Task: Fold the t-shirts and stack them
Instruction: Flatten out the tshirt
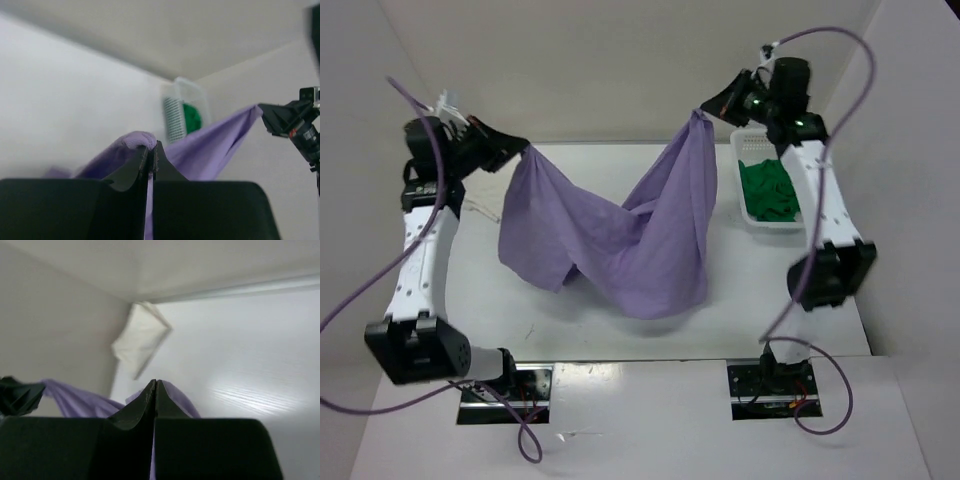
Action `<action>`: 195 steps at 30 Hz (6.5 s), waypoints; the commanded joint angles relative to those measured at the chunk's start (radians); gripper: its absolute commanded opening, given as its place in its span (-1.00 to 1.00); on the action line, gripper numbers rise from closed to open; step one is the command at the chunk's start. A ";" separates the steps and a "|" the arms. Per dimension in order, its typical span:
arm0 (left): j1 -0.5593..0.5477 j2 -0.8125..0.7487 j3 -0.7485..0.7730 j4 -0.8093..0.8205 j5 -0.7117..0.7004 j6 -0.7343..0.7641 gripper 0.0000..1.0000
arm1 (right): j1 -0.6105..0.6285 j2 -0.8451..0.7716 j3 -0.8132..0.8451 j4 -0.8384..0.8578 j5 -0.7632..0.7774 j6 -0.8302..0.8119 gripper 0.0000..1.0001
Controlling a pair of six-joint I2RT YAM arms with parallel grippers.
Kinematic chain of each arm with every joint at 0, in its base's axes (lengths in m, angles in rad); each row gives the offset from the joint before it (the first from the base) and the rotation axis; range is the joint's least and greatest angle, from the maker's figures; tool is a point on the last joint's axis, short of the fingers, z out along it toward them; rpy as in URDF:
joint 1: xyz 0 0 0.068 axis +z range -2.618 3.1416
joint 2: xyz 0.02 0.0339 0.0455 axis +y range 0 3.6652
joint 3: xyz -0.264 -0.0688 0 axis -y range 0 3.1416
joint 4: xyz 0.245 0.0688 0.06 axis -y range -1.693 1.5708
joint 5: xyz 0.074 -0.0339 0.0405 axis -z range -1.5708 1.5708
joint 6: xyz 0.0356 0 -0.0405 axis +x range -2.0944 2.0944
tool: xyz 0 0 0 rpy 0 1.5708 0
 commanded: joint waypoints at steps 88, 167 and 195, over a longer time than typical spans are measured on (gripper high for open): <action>0.074 0.066 -0.408 -0.084 -0.485 0.196 -1.00 | 0.341 -0.686 -1.420 -0.196 0.655 0.636 0.04; 0.091 0.348 0.551 -0.142 -0.390 0.007 -1.00 | 0.127 0.130 0.394 -0.198 0.493 0.013 -1.00; 0.138 0.057 0.351 -0.032 -0.356 0.061 -1.00 | -0.082 -0.144 -0.222 -0.004 0.253 -0.002 -1.00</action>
